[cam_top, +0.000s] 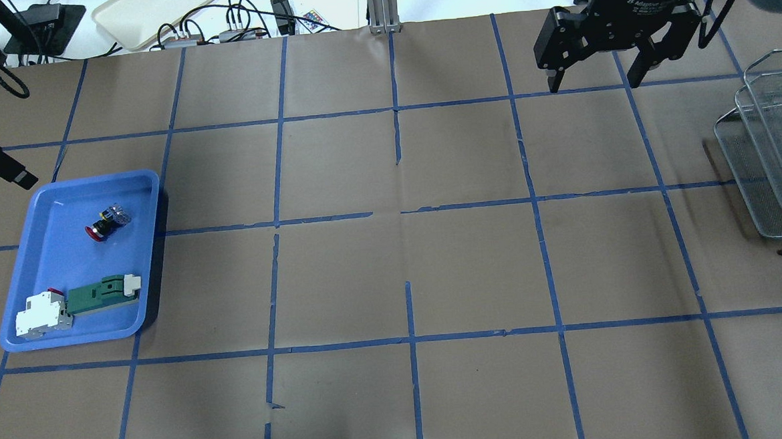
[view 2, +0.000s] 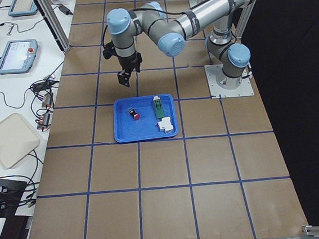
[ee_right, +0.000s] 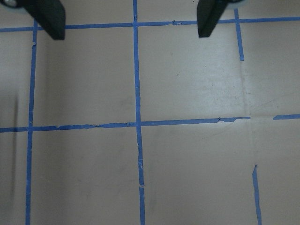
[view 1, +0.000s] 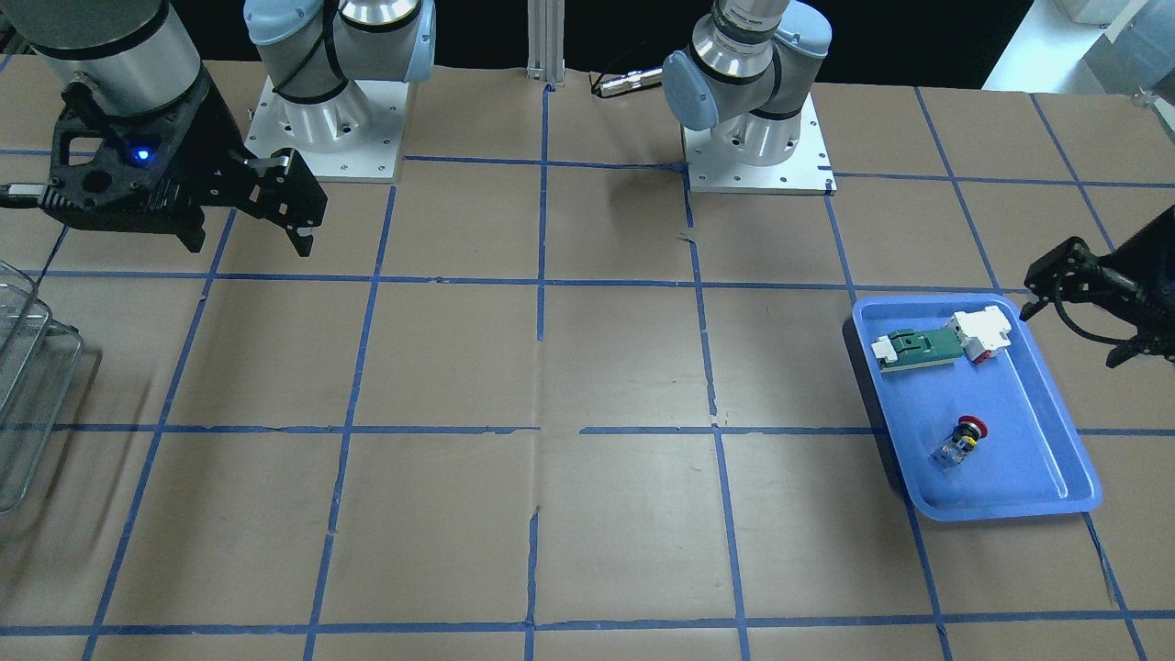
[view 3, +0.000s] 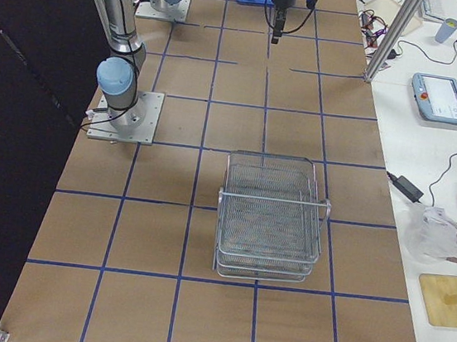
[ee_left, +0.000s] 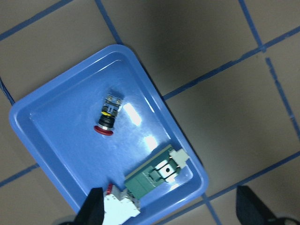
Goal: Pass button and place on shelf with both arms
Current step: 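Lower the left gripper and grasp the red push button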
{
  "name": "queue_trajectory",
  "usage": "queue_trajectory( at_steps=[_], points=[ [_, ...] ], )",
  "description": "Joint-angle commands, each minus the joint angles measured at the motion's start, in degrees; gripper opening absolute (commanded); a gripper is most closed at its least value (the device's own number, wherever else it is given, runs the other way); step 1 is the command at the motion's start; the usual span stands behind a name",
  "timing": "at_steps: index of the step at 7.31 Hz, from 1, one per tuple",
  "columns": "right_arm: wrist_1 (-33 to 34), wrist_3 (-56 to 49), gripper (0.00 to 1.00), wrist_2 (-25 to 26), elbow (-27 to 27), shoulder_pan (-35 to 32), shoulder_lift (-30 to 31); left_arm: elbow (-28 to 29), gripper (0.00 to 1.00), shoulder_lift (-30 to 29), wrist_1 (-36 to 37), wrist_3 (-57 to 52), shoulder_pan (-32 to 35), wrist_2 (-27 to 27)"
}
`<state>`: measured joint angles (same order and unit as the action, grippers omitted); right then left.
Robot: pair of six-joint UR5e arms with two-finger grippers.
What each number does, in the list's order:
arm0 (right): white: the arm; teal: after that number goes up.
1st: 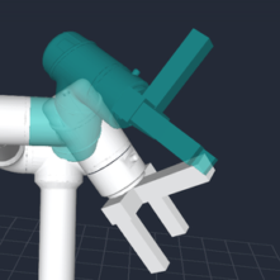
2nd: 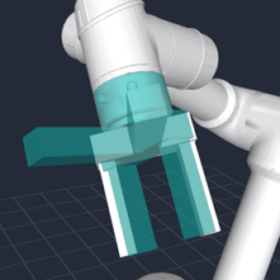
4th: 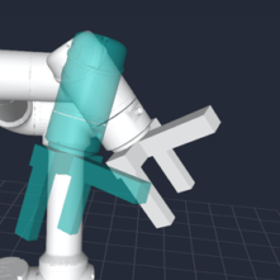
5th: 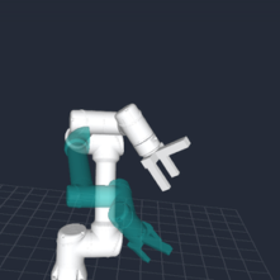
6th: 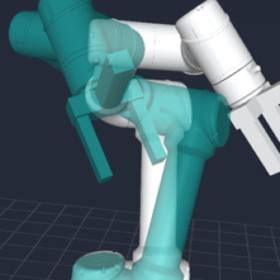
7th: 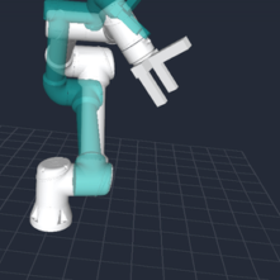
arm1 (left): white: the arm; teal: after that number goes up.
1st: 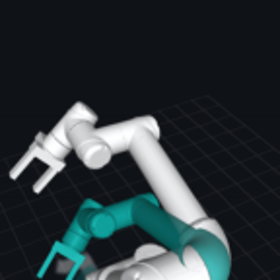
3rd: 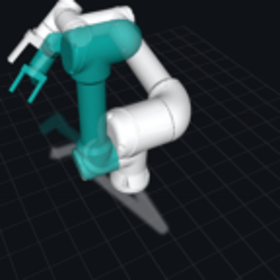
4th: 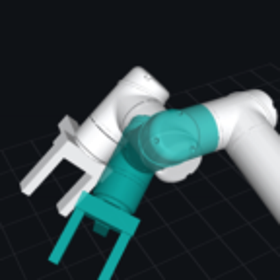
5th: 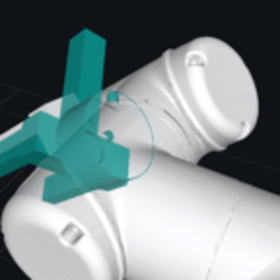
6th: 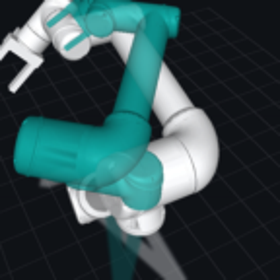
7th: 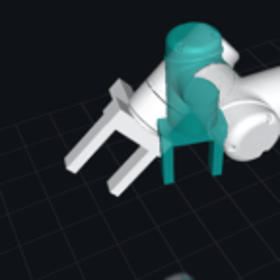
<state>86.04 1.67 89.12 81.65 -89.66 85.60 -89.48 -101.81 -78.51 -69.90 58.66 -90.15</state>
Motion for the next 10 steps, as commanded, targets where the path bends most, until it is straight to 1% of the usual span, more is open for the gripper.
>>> queue_trajectory(
  at_steps=[1,2,3,4,6,8,9,10],
  points=[
    [0.1,0.0,1.00,0.0,0.0,-0.1,0.0,-4.0,1.00,-4.6,11.4,-12.0,-1.4,-0.1],
    [0.0,0.0,1.00,0.0,0.0,-0.1,0.0,-6.4,1.00,-6.5,15.1,-16.7,-1.4,-0.2],
    [0.1,0.0,1.00,0.0,0.0,-0.1,0.0,-8.4,1.00,-8.5,21.6,-19.5,-1.4,-0.8],
    [0.0,0.0,1.00,0.0,0.0,-0.1,0.0,-9.6,1.00,-10.7,23.6,-19.6,-1.4,-0.8],
    [0.0,0.0,1.00,0.0,0.0,-0.1,0.0,-11.3,1.00,-14.3,24.0,-19.7,-1.4,-0.8],
    [0.0,0.0,1.00,0.0,0.0,0.0,0.0,-11.7,1.00,-15.2,24.3,-19.6,-1.3,-0.6],
    [0.0,0.0,1.00,-0.1,0.0,-0.1,0.1,-11.6,0.82,-15.3,24.3,-19.7,-1.3,-0.6],
    [0.0,-0.1,1.00,0.0,0.0,-0.1,0.0,-11.6,0.38,-15.3,24.3,-19.7,-1.3,-0.8]
  ],
)
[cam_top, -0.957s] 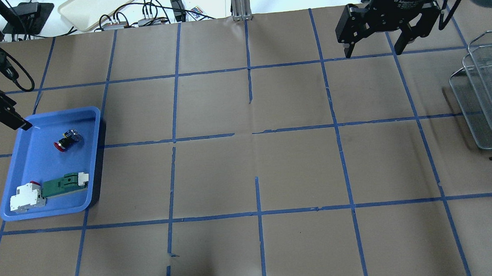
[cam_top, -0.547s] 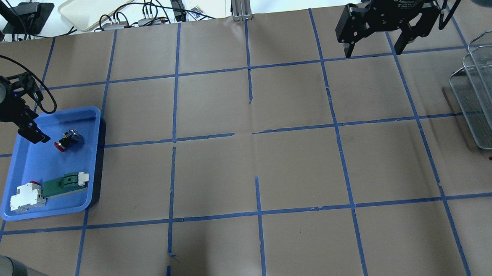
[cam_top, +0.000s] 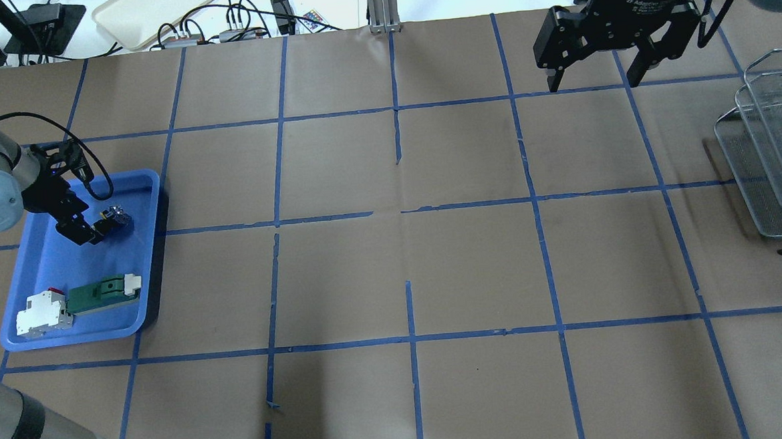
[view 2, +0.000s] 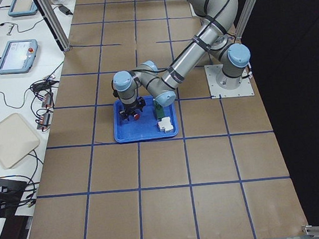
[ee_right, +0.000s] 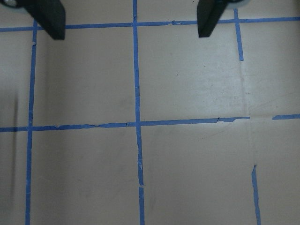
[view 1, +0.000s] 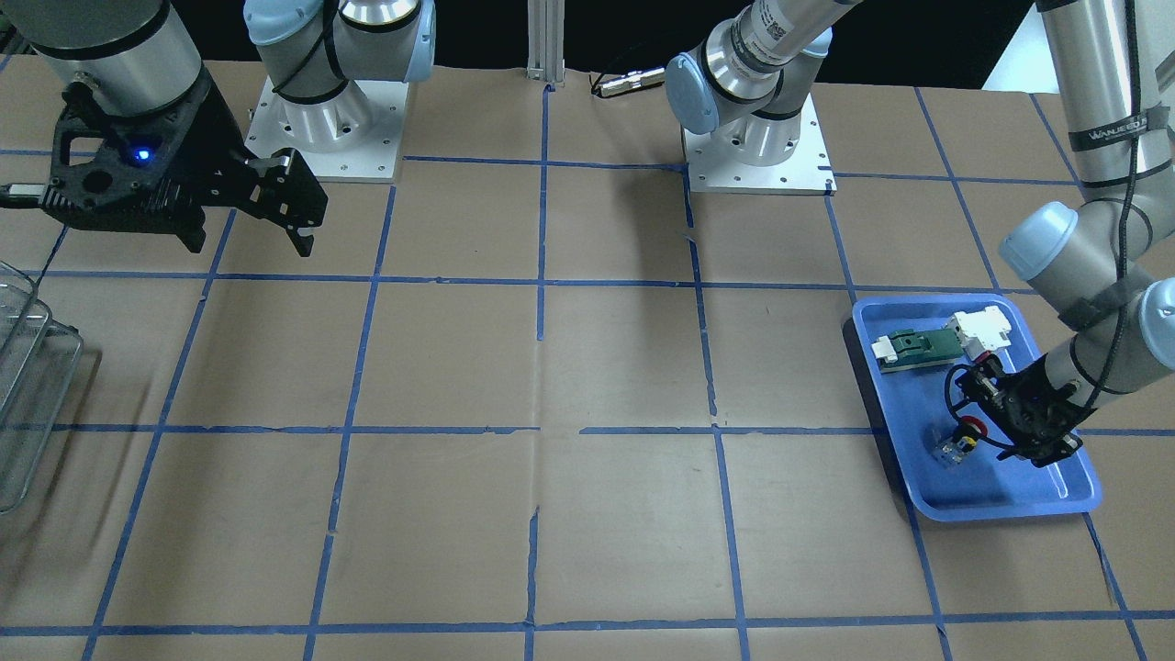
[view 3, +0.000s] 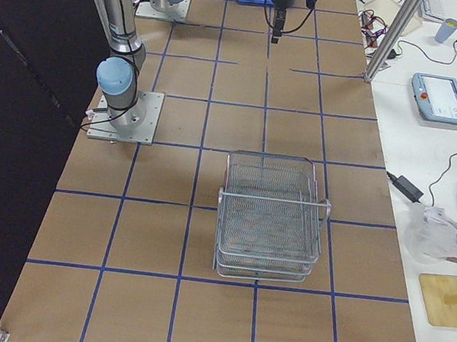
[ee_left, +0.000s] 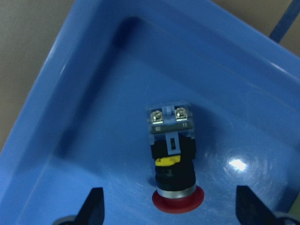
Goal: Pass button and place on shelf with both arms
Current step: 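Lower the left gripper and grasp the red push button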
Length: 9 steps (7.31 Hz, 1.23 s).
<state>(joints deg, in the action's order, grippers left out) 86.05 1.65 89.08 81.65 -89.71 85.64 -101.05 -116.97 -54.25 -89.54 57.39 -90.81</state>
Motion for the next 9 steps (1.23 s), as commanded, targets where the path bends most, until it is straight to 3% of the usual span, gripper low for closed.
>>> queue_trajectory(
  at_steps=[1,3,4,5,6,7,9],
  points=[
    [0.0,0.0,1.00,0.0,0.0,0.0,0.0,-0.1,0.32,-0.2,0.0,0.1,-0.1,-0.2],
    [0.0,0.0,1.00,0.0,0.0,0.0,0.0,-0.8,0.32,-0.8,0.0,-0.1,-0.1,-0.2],
    [0.0,0.0,1.00,0.0,0.0,0.1,0.0,-0.8,0.27,-0.7,0.0,-0.1,-0.1,-0.2],
    [0.0,-0.1,1.00,0.0,0.0,0.0,0.0,-0.1,0.07,0.2,-0.1,-0.3,-0.1,-0.2],
    [0.1,-1.5,1.00,-0.1,-0.1,0.2,0.0,0.8,0.00,1.6,-0.7,-0.2,0.1,-0.2],
    [0.0,-2.4,1.00,-0.9,-0.6,0.1,0.0,1.9,0.00,2.8,-2.3,-0.2,0.4,-0.2],
    [1.4,-3.8,1.00,-0.2,-1.3,0.5,-0.7,7.0,0.00,5.9,-14.0,-0.4,2.6,0.4]
  ],
)
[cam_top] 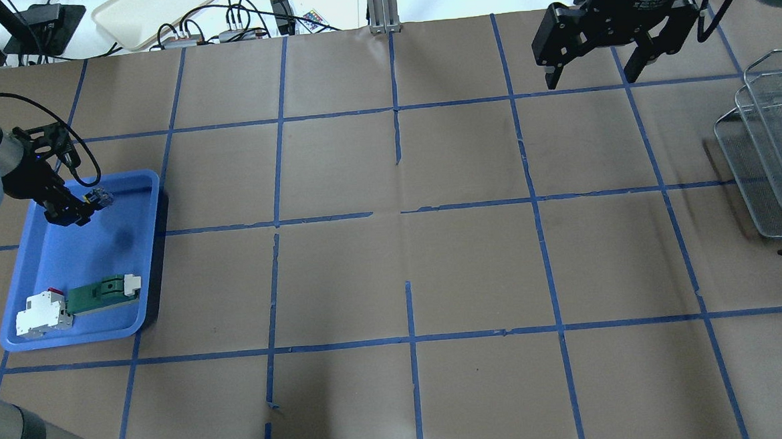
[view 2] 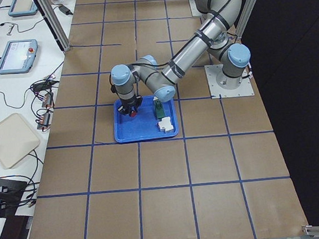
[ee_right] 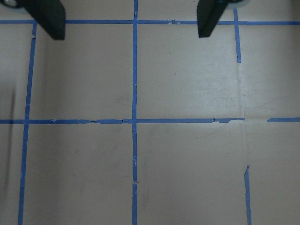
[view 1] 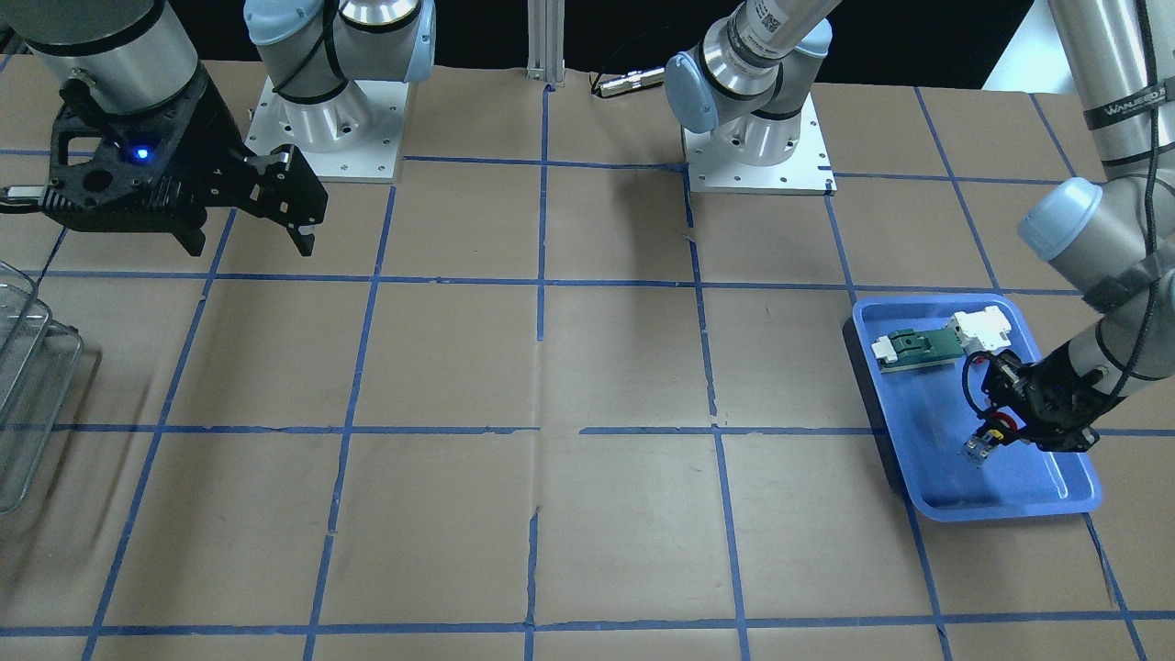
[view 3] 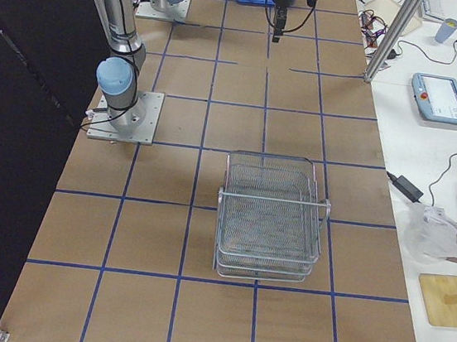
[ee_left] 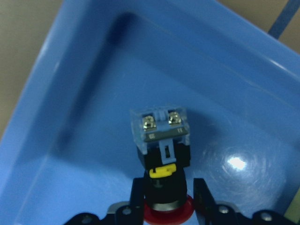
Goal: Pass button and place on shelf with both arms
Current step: 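Lift the button with the left gripper and carry it toward the table center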
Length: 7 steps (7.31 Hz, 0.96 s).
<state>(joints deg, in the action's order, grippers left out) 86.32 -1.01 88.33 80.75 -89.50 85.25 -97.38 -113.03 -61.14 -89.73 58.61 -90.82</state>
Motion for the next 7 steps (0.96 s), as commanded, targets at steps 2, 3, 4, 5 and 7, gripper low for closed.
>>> queue_trajectory(
  at_steps=[2,3,4,5,7],
  points=[
    [2.1,-1.1,1.00,-0.4,-0.5,2.0,0.2,9.6,0.00,4.4,-21.2,-0.5,7.4,0.9],
    [1.8,-1.3,1.00,-0.5,-1.2,2.7,0.4,11.3,0.00,5.5,-24.6,-0.4,12.3,4.1],
    [1.7,-2.5,1.00,-2.8,-1.5,3.0,0.4,12.3,0.00,6.3,-25.0,-0.4,17.4,4.9],
    [1.7,-8.9,1.00,-3.2,-1.5,4.1,0.4,13.0,0.00,7.2,-25.2,0.0,22.4,8.1],
    [1.9,-24.9,1.00,-9.2,-1.4,9.2,1.8,13.4,0.00,8.6,-24.8,-0.1,29.7,20.5]
  ],
)
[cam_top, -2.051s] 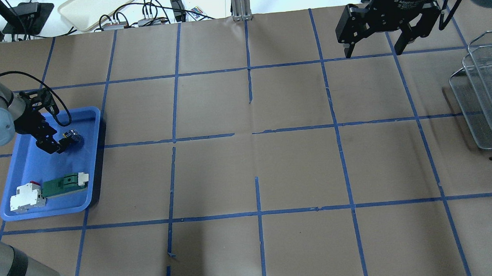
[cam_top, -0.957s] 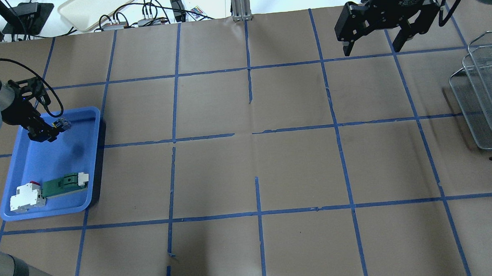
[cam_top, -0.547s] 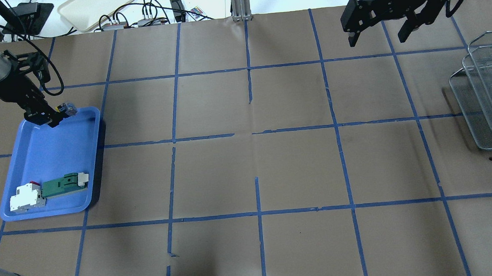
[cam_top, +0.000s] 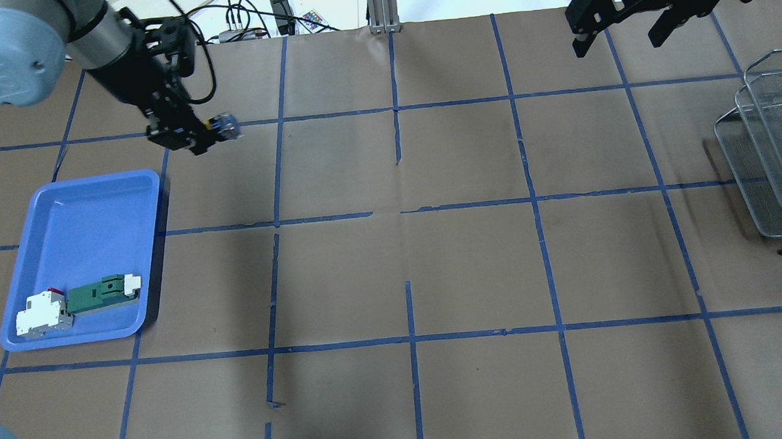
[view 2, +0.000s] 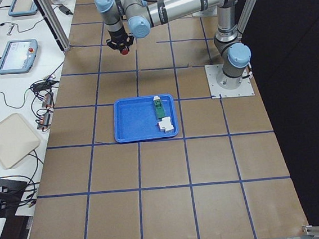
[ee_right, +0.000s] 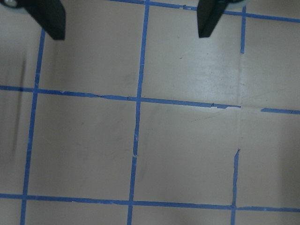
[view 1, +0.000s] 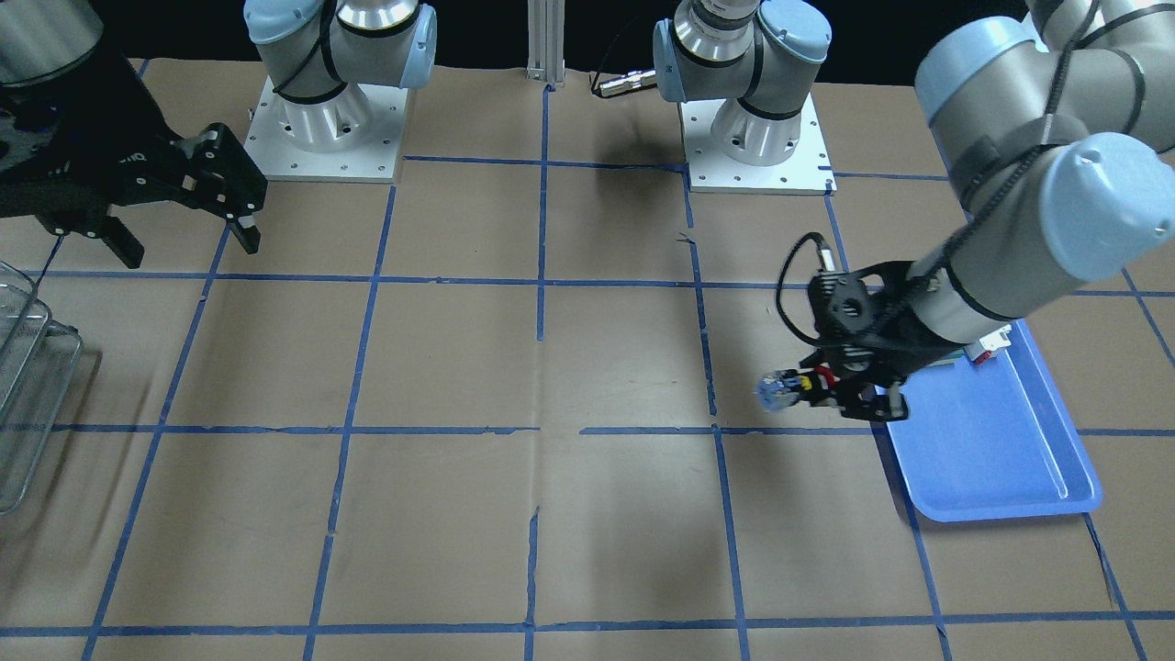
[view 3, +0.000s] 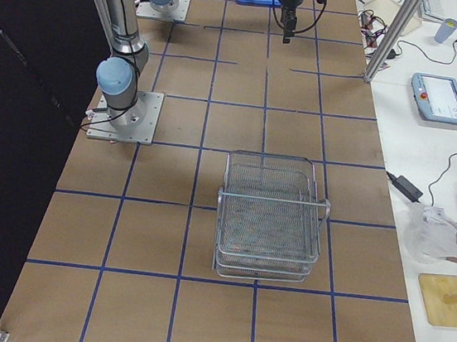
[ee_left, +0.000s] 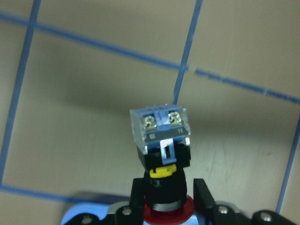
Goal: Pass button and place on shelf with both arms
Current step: 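Lift the button with the left gripper and carry it toward the table center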
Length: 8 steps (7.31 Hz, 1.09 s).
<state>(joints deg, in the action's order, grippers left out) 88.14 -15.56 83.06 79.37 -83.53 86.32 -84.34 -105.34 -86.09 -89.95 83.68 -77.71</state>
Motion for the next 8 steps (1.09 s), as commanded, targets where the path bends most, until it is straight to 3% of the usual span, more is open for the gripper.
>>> queue_trajectory(
  at_steps=[1,2,3,4,5,6,8],
  points=[
    [0.0,-19.2,1.00,-9.3,0.1,5.6,1.5,0.4,0.00,1.8,0.7,0.4,6.4,13.0],
    [-0.2,-24.6,1.00,-18.1,0.5,7.4,2.1,0.8,0.00,2.6,0.7,1.2,7.5,18.1],
    [-0.1,-30.9,1.00,-23.6,1.0,8.7,2.1,1.9,0.00,3.5,1.1,2.7,9.3,19.3],
    [-0.5,-41.1,0.99,-24.0,1.1,9.3,2.2,2.9,0.00,3.3,4.0,7.2,11.5,19.4],
    [-0.6,-51.4,0.92,-25.0,2.1,9.0,2.3,3.4,0.00,2.9,7.7,8.3,13.8,19.5],
    [-0.9,-60.9,0.88,-31.3,4.6,9.0,2.5,3.6,0.00,2.1,12.8,8.5,17.0,19.5],
    [-0.4,-75.4,0.88,-33.0,10.8,8.6,5.1,2.9,0.00,2.1,21.1,12.6,22.7,19.5]
  ],
)
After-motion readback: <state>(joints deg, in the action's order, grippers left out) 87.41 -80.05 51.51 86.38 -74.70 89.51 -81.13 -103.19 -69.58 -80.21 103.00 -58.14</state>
